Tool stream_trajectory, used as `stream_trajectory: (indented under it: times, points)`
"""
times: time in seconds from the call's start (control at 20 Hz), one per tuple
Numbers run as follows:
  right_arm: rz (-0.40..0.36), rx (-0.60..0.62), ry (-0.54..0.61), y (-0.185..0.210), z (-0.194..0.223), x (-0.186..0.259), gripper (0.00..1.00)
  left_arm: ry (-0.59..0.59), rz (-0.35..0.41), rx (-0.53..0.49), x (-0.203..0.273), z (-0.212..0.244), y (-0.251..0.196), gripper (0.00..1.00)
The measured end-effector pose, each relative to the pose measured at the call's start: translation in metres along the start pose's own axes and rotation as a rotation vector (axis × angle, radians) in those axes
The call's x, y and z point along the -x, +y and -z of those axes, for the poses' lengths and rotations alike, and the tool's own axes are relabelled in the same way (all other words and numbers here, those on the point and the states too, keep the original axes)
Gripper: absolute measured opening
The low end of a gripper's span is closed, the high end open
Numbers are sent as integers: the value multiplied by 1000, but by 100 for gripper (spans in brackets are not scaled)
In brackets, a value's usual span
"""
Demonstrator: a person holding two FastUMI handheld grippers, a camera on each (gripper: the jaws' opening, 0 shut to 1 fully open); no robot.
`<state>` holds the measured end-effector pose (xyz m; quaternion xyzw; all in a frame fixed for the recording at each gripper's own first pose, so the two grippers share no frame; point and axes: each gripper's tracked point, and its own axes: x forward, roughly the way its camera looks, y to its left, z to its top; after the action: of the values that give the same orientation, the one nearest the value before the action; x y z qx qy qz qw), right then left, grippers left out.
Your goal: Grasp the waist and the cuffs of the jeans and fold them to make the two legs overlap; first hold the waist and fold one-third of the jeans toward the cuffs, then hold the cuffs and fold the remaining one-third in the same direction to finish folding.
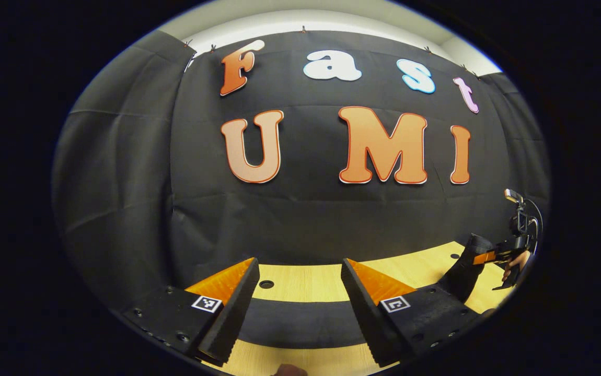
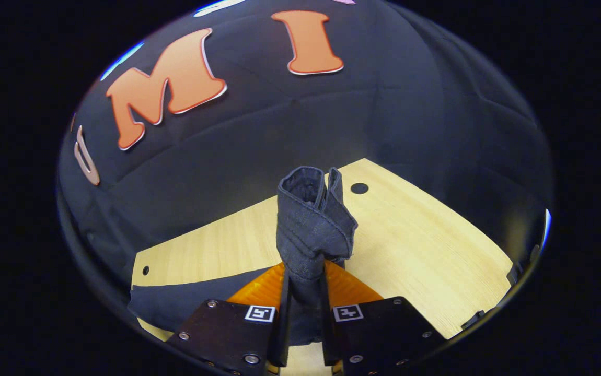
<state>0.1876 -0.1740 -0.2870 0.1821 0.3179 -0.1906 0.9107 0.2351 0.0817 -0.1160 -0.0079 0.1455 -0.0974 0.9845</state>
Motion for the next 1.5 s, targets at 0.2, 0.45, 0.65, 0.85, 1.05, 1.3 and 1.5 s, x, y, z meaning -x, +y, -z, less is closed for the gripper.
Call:
stream_trajectory:
  times: [0.2, 0.45, 0.65, 0.85, 1.05, 1.3, 1.5]
  points:
    - [-62, 64, 18, 5, 1, 6, 26, 6, -17, 10, 1, 4, 11, 94]
    - [-116, 186, 62, 11, 14, 11, 26, 23, -47, 20, 0, 12, 26, 94]
    - [-154, 236, 79, 16, 18, 13, 27, 42, -81, 32, -2, 22, 43, 95]
    - [-189, 286, 104, 22, 24, 15, 27, 84, -127, 64, -9, 39, 68, 94]
    - [-163, 364, 182, 22, 49, 4, 26, 199, -157, 123, -24, 77, 91, 95]
    - [-181, 368, 238, 30, 68, 3, 40, 410, -184, 236, -42, 137, 115, 97]
    - [-351, 297, 290, 77, 83, 24, 63, 573, -167, 429, -51, 176, 123, 97]
